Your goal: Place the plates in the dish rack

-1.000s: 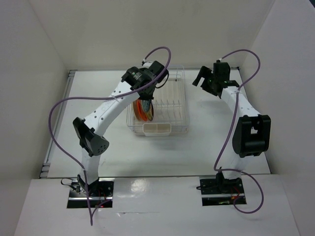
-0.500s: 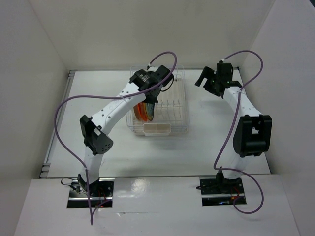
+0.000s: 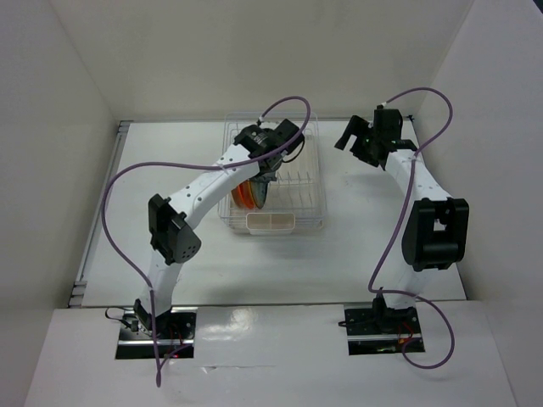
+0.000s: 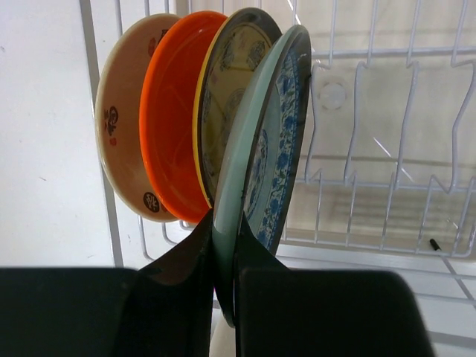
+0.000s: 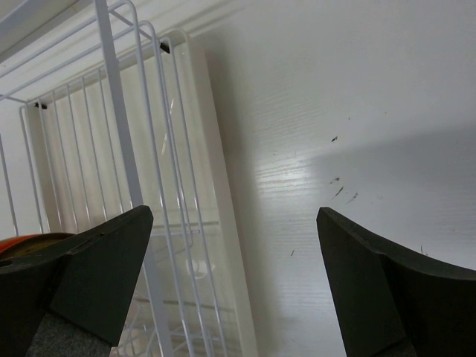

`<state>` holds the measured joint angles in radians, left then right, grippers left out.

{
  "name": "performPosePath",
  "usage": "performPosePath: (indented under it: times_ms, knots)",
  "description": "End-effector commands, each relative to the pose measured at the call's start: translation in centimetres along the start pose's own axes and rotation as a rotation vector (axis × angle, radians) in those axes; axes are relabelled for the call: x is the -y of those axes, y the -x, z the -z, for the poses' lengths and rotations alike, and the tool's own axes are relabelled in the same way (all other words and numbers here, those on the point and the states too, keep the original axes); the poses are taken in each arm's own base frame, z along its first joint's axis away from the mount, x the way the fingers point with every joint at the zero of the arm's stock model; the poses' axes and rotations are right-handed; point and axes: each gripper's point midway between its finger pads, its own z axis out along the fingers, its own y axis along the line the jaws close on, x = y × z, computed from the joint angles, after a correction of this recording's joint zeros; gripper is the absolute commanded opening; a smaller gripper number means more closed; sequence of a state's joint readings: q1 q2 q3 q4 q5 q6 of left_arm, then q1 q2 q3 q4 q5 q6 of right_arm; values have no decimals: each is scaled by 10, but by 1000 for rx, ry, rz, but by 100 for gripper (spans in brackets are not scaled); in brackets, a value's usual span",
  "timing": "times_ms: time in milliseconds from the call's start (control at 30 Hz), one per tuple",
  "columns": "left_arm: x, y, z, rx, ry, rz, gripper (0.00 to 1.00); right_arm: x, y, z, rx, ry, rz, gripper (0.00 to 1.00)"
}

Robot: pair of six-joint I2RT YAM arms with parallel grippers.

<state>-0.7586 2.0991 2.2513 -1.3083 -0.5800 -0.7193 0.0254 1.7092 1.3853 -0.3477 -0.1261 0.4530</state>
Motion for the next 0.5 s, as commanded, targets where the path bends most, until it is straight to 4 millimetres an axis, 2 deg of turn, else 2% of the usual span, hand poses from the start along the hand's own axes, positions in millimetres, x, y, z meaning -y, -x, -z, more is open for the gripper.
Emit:
performPosePath:
  times_ms: [0,67,133,200,467]
  knots:
    - [13,-2,-12,-9,-6,19,0,-5,7,9,19,27,11,100]
    - [19,-9,-23,-27,-11,12,0,-7,11,10,27,32,12,100]
    - [22,-12,-25,-36,-20,23,0,-9,10,11,22,41,12,100]
    - [25,-22,-39,-66,4,11,0,-8,5,8,1,41,10,100]
    - [32,-26,-44,-79,-11,21,0,-9,4,8,-3,49,10,100]
